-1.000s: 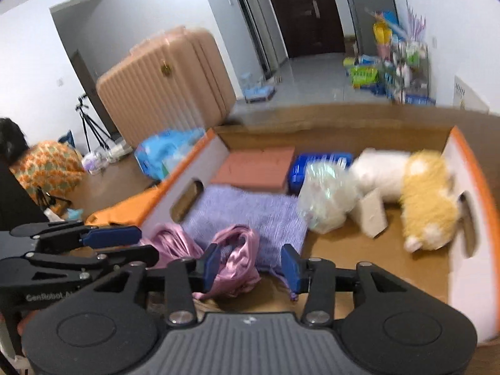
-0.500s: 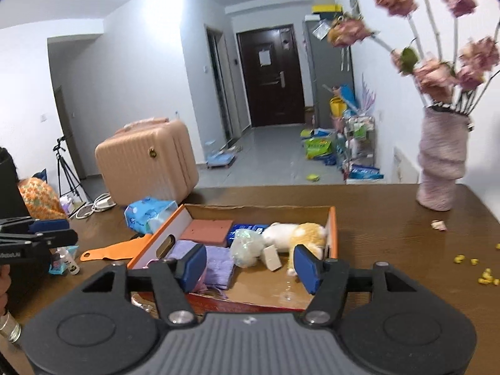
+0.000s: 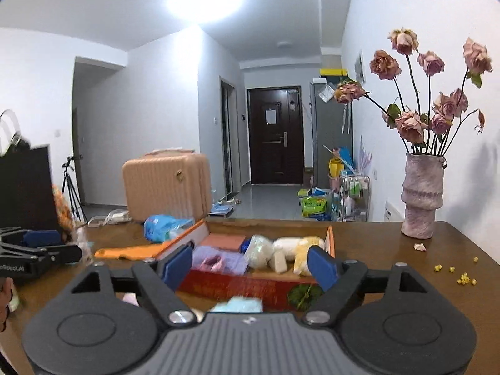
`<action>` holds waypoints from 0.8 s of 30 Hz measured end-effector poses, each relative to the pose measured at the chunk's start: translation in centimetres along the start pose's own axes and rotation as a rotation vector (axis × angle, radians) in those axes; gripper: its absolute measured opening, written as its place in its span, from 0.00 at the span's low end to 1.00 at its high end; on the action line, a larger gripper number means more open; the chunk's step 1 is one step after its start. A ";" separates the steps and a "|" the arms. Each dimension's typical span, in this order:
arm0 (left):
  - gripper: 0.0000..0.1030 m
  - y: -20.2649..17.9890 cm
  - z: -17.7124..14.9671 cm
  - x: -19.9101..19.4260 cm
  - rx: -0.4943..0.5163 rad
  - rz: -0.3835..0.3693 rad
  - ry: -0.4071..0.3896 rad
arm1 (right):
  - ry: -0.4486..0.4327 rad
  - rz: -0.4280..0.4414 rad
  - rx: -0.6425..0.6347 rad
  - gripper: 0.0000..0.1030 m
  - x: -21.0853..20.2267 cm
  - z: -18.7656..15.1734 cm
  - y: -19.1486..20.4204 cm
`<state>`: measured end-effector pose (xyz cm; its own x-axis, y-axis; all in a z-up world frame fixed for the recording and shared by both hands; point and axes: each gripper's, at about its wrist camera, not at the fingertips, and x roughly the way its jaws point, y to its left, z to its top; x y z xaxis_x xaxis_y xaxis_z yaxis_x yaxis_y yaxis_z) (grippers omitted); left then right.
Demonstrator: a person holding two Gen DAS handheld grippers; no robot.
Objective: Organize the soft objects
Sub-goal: 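Move both tools back over the remaining items, then grasp the small snack packet with the left tool while the right tool grasps the white round sponge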
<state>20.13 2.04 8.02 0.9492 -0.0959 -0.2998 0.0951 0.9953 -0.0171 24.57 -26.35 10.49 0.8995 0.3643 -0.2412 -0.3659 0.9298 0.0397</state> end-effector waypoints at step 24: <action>0.67 6.3 -1.2 8.2 -0.172 -0.021 0.177 | 0.170 0.078 0.032 0.78 3.5 -5.6 3.6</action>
<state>28.17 7.49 4.29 0.8785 -0.1282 -0.4601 0.0475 0.9820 -0.1829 25.05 -22.03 4.36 0.8142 0.4239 -0.3966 -0.4232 0.9011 0.0945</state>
